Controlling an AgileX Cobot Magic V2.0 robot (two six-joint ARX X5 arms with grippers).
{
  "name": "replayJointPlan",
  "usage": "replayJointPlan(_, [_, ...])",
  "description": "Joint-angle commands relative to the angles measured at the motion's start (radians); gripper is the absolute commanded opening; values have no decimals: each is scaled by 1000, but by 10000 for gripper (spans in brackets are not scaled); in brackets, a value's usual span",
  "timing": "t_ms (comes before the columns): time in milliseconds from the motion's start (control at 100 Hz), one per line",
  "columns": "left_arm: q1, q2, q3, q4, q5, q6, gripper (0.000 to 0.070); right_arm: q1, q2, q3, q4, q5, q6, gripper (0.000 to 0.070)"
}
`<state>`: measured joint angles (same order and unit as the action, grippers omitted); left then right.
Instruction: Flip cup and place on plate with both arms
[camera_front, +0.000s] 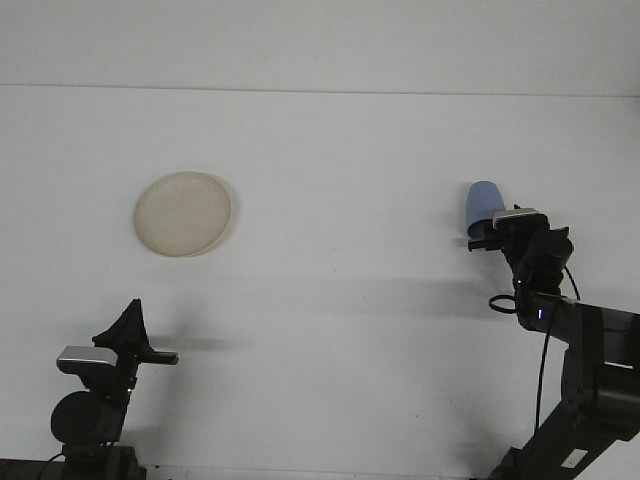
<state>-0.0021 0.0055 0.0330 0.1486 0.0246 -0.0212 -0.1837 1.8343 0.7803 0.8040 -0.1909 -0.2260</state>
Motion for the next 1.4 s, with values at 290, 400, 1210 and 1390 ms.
replayJointPlan(290, [2,-2,-19,10,-3,-8,12,0,11,19,8,-22,12,3])
replayJointPlan(400, [2,-2,-19,10,-3,-8,12,1,-36,19,-20,-22,59,3])
replayJointPlan(1210, [2,-2,-19,10,-3,-8,12,207,-903,20,-954,-133,443,3])
replayJointPlan(1390, [2,-2,-19,10,-3,-8,12,330,-929,108,-1242,-161,431,2])
